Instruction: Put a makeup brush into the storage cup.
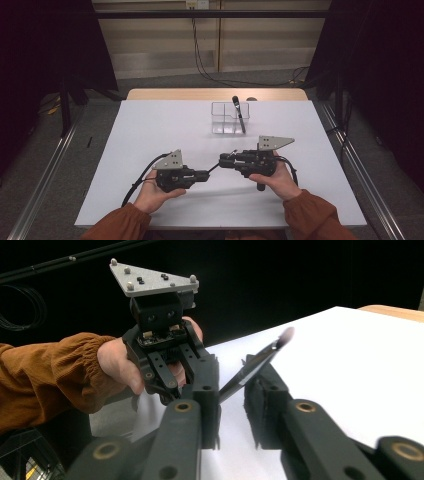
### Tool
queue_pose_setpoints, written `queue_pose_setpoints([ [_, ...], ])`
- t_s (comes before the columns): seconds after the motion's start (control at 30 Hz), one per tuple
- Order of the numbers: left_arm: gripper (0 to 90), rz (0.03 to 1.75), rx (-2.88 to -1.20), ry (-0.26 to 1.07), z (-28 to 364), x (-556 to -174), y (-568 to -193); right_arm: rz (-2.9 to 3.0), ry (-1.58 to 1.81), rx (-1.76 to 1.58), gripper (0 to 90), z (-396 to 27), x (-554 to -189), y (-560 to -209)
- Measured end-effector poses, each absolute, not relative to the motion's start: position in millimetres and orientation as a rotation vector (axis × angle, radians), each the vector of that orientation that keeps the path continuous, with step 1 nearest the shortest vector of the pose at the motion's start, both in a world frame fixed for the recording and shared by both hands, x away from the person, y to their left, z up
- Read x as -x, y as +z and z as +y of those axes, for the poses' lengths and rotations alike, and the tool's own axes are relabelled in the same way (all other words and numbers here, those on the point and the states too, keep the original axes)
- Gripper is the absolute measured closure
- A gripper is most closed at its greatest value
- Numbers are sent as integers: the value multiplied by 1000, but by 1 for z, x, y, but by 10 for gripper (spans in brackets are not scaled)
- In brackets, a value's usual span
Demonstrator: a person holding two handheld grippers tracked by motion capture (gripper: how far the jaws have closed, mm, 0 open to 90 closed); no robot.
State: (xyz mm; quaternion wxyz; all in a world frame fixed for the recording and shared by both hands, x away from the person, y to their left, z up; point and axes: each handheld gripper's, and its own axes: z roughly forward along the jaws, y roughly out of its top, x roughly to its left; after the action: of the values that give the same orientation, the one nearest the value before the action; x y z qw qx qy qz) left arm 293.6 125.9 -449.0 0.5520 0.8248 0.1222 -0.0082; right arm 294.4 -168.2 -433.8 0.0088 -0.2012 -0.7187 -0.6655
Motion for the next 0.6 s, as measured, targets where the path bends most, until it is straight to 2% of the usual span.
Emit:
queue_pose_setpoints([
  [0.2,828,310,-1943,-11,124,-296,-452,-2210,-2076,640,823,-169,-296,-435],
  [0.33,769,313,-1941,-2,124,-297,-453,-2195,-2067,625,858,-169,-296,-434],
  [0.6,626,334,-1951,16,124,-296,-454,-2199,-2066,634,862,-174,-296,-433],
])
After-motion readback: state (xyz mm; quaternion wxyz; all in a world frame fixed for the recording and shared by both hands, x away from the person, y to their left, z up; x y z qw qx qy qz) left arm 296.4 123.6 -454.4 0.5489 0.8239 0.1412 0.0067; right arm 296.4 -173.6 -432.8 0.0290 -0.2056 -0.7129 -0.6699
